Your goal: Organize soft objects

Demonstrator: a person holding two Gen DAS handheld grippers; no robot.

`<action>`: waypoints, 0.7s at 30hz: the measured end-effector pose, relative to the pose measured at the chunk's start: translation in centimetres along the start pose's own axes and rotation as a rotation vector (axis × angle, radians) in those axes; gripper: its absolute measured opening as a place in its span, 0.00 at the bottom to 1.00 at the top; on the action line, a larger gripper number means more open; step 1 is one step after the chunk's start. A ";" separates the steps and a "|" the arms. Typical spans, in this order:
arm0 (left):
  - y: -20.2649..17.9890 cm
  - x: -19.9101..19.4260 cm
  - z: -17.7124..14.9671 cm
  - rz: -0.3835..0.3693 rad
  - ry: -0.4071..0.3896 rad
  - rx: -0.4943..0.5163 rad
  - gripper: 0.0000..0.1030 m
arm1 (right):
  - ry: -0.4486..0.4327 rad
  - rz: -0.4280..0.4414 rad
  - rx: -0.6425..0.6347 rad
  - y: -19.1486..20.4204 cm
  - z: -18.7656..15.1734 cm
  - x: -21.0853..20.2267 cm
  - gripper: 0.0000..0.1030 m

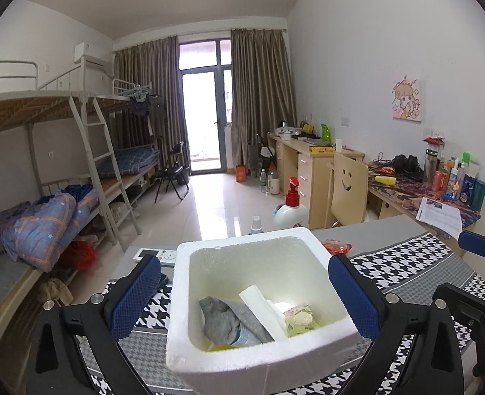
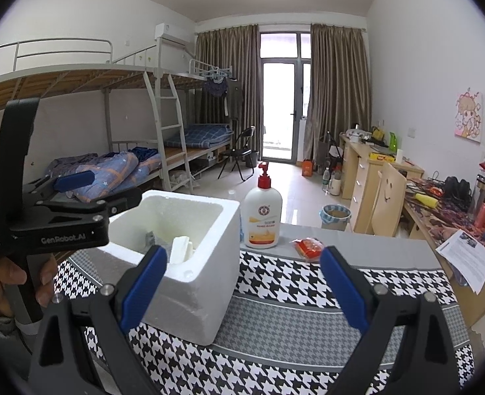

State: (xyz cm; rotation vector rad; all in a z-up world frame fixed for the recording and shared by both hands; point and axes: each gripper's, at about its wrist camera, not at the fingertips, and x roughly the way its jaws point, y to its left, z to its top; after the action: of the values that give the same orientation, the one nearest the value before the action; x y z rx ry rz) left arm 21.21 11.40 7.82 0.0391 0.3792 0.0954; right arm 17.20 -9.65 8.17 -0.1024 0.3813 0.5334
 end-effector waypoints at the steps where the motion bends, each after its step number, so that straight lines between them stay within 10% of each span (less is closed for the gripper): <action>1: 0.0 -0.4 0.0 0.002 -0.005 0.002 0.99 | -0.003 0.001 0.001 0.1 0.0 -0.3 0.93; 21: -0.8 -10.8 -1.8 0.030 -0.109 0.012 0.99 | -0.116 -0.050 0.028 1.7 -1.7 -8.8 0.93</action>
State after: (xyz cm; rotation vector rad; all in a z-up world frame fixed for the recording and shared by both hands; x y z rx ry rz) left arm 10.64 9.60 10.04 0.0615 0.2705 0.1203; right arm 8.79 -12.75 10.00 -0.0538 0.2727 0.4822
